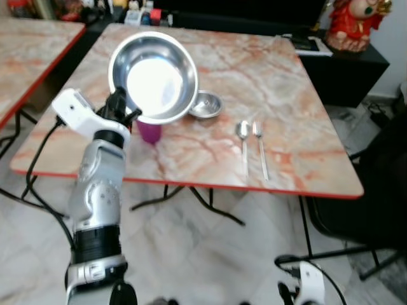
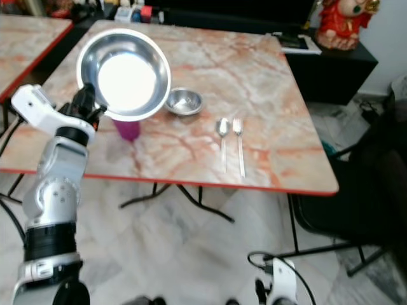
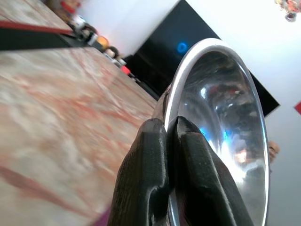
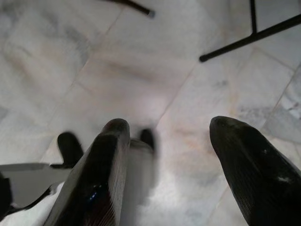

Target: Setting the table

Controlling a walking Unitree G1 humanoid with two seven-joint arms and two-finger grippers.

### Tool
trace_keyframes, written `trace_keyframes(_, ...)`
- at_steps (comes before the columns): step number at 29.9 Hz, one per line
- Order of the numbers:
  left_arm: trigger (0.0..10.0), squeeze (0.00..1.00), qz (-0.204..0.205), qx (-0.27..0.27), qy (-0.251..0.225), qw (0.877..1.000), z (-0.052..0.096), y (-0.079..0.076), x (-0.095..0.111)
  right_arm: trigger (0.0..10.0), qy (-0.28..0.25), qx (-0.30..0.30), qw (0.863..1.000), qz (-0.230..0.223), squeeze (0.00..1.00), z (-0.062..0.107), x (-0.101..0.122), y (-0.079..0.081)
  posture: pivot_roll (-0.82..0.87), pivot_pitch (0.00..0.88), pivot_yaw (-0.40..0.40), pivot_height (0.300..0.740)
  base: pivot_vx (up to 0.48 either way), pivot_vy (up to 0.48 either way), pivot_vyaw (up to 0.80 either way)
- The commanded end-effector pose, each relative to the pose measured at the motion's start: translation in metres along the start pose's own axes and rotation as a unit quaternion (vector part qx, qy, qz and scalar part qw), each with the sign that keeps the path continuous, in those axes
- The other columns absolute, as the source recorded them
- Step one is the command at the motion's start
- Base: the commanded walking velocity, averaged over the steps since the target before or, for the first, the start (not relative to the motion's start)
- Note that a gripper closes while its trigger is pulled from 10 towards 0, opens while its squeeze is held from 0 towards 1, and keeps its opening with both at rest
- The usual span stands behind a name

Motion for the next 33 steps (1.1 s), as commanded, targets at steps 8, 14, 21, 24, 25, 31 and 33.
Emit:
trace_keyframes(8,10.0,0.0,0.001,-0.012,-0.008,1.0,-0.003,-0.009,0.001,10.0,0.003,-0.008,1.0,-0.009,0.0,0.002,-0.005,-0.005,-0.04,0.139,-0.053,0.74,0.0,0.48,0.0)
trace_keyframes(14,10.0,0.0,-0.001,-0.012,-0.01,1.0,-0.003,-0.01,0.003,10.0,0.004,-0.007,1.0,-0.009,0.0,0.002,-0.006,-0.004,-0.04,0.134,-0.049,0.74,0.0,0.48,0.0)
trace_keyframes(21,10.0,0.0,-0.008,-0.01,-0.015,1.0,-0.003,-0.008,0.007,10.0,0.003,-0.006,1.0,-0.009,0.0,0.002,-0.006,-0.004,-0.04,0.127,-0.048,0.74,0.0,0.48,0.0)
trace_keyframes(24,10.0,0.0,-0.014,-0.006,-0.019,1.0,-0.002,-0.004,0.011,10.0,0.003,-0.006,1.0,-0.009,0.0,0.002,-0.007,-0.004,-0.03,0.126,-0.047,0.74,0.0,0.48,0.0)
trace_keyframes(25,10.0,0.0,-0.016,-0.005,-0.02,1.0,-0.002,-0.004,0.011,10.0,0.003,-0.006,1.0,-0.009,0.0,0.002,-0.007,-0.004,-0.03,0.127,-0.048,0.74,0.0,0.48,0.0)
trace_keyframes(31,10.0,0.0,-0.023,0.002,-0.028,0.999,-0.003,0.001,0.018,10.0,0.001,-0.007,1.0,-0.009,0.0,0.002,-0.006,-0.004,-0.03,0.138,-0.051,0.74,0.0,0.48,0.0)
trace_keyframes(33,10.0,0.0,-0.024,0.002,-0.028,0.999,-0.003,0.002,0.018,10.0,0.001,-0.006,1.0,-0.009,0.0,0.002,-0.006,-0.004,-0.03,0.138,-0.052,0.74,0.0,0.48,0.0)
Point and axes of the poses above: a point about 5 cm out from each wrist's last joint towards the gripper, its own z axis pointing back from the gripper into the wrist, its own x axis along the axis of the wrist's last joint, y = z × x, the point moved 1 cm from there along -z, pointing out of the wrist towards the gripper, and after that the axes turned 11 degrees about z, right-handed, at the moved point
